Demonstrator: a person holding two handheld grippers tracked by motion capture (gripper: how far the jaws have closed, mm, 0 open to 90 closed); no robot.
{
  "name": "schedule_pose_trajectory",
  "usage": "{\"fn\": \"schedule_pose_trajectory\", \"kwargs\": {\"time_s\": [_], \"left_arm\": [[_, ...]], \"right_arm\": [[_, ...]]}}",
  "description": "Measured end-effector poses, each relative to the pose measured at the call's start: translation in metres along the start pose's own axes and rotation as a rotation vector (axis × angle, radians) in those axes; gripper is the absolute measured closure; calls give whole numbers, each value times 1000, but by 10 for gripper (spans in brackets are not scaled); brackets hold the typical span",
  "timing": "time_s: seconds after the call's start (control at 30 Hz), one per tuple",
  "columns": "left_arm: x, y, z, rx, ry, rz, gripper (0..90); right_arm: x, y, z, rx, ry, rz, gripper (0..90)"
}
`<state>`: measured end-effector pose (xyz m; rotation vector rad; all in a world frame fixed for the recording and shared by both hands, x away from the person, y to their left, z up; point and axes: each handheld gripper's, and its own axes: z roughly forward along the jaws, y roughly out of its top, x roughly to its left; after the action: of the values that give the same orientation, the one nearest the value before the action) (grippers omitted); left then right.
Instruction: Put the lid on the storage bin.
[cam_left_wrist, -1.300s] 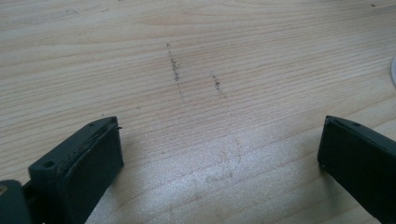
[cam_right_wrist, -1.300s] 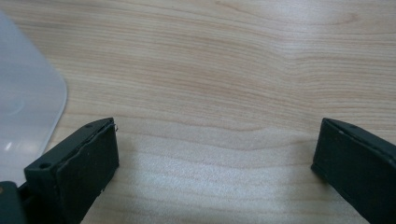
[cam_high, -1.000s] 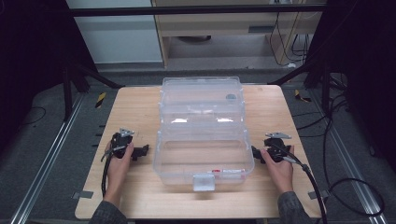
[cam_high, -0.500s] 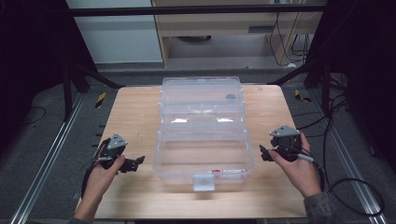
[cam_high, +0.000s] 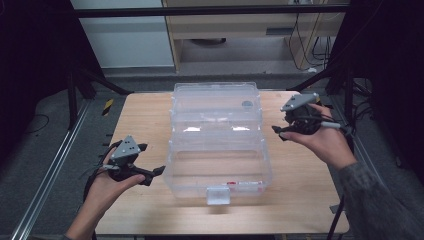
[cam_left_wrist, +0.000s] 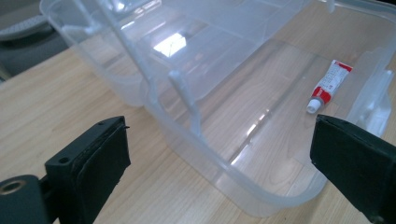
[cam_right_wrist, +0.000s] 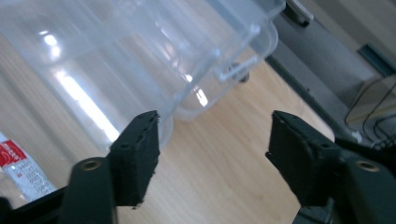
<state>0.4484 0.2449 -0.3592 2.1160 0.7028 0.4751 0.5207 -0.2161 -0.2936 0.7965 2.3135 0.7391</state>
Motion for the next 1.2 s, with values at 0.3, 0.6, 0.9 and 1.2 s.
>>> {"fn": "schedule_pose_trajectory", "kwargs": {"time_s": [0.3,0.6,0.9,1.2], "left_arm": [[-13,21,9,46,-96,73,35],[-28,36,24,129,-154,200,46],[-39,42,40,225,-189,296,116],[-44,39,49,311,-200,335,150]], "right_arm": [[2,50,15,35,69,-182,531],[23,81,55,129,186,-361,582],[28,89,78,243,209,-494,649],[31,88,87,283,215,-581,736]]}}
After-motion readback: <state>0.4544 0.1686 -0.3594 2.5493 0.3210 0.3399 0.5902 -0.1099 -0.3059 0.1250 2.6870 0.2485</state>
